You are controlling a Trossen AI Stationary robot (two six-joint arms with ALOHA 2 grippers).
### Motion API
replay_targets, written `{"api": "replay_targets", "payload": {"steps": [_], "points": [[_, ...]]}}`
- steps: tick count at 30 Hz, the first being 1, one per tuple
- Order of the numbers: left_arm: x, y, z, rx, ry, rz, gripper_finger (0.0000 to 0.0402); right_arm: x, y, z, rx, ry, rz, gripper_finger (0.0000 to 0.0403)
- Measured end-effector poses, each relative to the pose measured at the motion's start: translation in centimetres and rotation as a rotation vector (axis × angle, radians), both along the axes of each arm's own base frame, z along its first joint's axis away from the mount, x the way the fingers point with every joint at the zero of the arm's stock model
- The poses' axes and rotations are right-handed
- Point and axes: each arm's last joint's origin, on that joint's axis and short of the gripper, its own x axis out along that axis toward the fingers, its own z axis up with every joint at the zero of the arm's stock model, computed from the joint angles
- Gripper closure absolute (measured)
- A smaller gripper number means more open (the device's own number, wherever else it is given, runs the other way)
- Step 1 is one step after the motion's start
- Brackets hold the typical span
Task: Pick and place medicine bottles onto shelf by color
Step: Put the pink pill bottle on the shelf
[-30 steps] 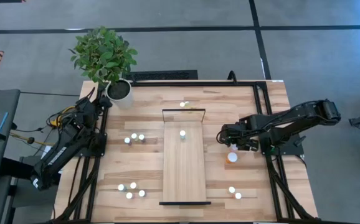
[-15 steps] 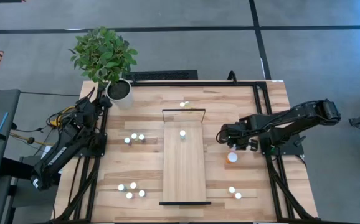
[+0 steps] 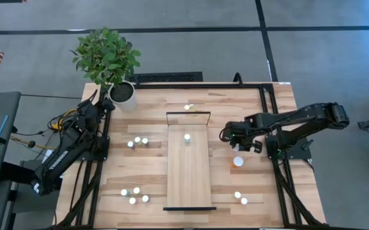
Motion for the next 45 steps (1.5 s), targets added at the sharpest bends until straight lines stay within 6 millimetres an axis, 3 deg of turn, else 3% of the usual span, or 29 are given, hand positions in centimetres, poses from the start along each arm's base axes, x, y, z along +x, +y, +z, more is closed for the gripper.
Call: {"api": "replay_targets", "payload": {"steps": [9, 19, 31, 45], "points": [[0.0, 0.0, 0.0, 0.000, 0.000, 0.000, 0.0191, 2.4, -0.6, 2.9, -0.001, 0.004, -0.022, 0.0270], [0.0, 0.0, 0.0, 0.000, 0.000, 0.000, 0.0191, 8.2, -1.0, 5.3, -0.039, 0.001, 0.088, 0.0266], [0.0, 0.0, 0.0, 0.000, 0.000, 0.000, 0.0191, 14.0, -1.4, 4.5, -0.080, 0.011, 0.196, 0.0265], [0.0, 0.0, 0.0, 0.000, 0.000, 0.000, 0.0191, 17.5, -2.5, 3.6, -0.111, -0.008, 0.299, 0.0263]]}}
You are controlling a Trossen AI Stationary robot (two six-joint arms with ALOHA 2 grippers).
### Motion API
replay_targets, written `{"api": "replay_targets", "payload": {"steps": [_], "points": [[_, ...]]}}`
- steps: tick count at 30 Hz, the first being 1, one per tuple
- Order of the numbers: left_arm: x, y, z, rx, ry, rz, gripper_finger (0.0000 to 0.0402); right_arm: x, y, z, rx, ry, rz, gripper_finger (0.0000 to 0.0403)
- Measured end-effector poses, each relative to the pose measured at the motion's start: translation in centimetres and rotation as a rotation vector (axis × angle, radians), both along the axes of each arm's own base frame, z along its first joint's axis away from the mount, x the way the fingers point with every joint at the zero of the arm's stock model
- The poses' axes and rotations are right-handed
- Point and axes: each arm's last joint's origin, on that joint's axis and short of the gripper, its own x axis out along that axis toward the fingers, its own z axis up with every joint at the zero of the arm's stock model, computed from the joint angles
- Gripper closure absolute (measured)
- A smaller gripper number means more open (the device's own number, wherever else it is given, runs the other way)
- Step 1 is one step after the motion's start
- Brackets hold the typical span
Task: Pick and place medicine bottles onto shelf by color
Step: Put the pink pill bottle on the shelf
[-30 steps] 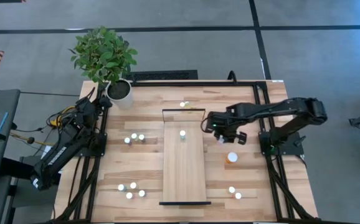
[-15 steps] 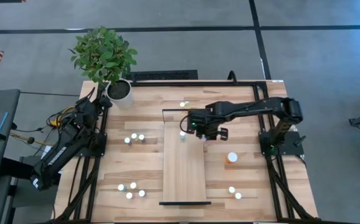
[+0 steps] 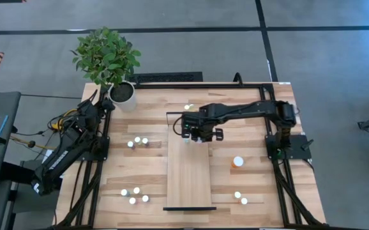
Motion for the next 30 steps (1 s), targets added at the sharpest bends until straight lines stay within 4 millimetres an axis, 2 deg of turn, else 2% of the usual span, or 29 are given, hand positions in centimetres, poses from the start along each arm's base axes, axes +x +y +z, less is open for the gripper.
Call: {"api": "replay_targets", "payload": {"steps": [14, 30], "points": [[0.0, 0.0, 0.0, 0.000, 0.000, 0.000, 0.0191, 0.1, -1.3, 0.0, -0.037, -0.032, 0.106, 0.0262], [0.0, 0.0, 0.0, 0.000, 0.000, 0.000, 0.0191, 0.2, -1.4, 0.1, -0.086, -0.057, 0.295, 0.0262]]}}
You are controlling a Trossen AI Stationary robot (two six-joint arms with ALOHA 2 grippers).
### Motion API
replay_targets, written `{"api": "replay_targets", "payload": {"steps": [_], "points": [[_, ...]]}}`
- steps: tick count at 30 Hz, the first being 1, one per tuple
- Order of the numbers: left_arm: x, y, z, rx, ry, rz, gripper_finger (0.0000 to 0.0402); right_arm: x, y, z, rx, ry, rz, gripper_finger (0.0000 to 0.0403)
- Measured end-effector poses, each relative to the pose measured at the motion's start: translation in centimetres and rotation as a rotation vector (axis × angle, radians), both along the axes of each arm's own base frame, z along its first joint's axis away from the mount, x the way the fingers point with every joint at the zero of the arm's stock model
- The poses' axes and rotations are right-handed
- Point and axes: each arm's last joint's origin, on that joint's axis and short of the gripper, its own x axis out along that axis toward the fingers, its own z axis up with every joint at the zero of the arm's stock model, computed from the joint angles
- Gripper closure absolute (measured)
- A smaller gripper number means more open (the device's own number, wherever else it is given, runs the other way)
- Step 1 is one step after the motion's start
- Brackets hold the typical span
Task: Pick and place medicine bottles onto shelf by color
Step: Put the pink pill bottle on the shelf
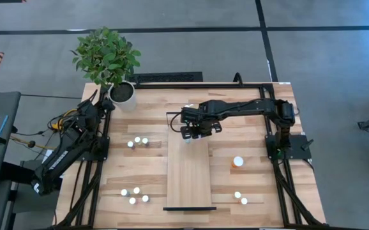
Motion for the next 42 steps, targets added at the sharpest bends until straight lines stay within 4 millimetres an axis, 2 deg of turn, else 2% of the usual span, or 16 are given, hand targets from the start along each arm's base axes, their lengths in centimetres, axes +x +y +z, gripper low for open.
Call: {"api": "replay_targets", "payload": {"steps": [9, 23, 35, 42], "points": [[0.0, 0.0, 0.0, 0.000, 0.000, 0.000, 0.0191, -0.5, -0.4, -0.1, 0.025, 0.054, -0.073, 0.0262], [0.0, 0.0, 0.0, 0.000, 0.000, 0.000, 0.0191, -0.9, -2.0, -0.1, 0.059, 0.078, -0.197, 0.0262], [0.0, 0.0, 0.0, 0.000, 0.000, 0.000, 0.0191, -0.8, -1.7, -0.1, 0.098, 0.089, -0.333, 0.0253], [0.0, 0.0, 0.0, 0.000, 0.000, 0.001, 0.0191, -0.4, -0.5, -0.1, 0.154, 0.095, -0.531, 0.0249]]}}
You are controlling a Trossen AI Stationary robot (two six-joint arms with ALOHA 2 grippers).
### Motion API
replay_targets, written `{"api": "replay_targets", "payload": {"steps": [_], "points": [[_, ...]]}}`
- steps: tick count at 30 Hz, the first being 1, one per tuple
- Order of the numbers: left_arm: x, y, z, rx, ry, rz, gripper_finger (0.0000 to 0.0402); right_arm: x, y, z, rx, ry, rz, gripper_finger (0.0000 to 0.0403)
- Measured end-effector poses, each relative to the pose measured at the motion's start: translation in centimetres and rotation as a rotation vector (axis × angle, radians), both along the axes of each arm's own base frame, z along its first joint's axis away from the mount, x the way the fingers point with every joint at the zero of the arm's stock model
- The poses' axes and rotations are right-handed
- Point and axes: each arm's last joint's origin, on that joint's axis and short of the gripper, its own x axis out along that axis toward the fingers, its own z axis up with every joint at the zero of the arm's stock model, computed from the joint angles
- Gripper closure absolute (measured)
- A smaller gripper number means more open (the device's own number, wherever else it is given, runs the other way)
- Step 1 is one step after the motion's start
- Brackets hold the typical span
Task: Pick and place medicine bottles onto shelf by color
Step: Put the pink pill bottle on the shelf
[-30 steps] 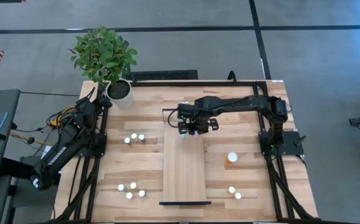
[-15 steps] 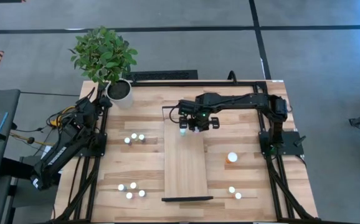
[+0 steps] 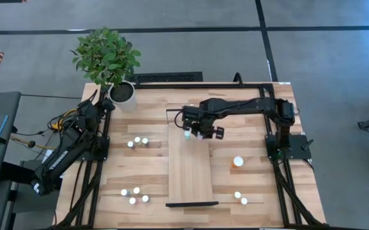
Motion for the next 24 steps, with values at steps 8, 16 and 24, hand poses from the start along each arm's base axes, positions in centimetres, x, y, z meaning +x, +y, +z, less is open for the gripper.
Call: {"api": "replay_targets", "payload": {"steps": [8, 16, 24], "points": [[0.00, 0.00, 0.01, 0.000, 0.000, 0.000, 0.0191, 0.39, -0.07, 0.10, 0.052, -0.010, -0.240, 0.0257], [0.00, 0.00, 0.01, 0.000, 0.000, 0.000, 0.0191, 0.29, 0.50, 0.03, 0.021, 0.022, -0.405, 0.0265], [0.00, 0.00, 0.01, 0.000, 0.000, 0.000, 0.0191, 0.22, -0.16, 0.02, 0.009, 0.025, -0.504, 0.0256]]}}
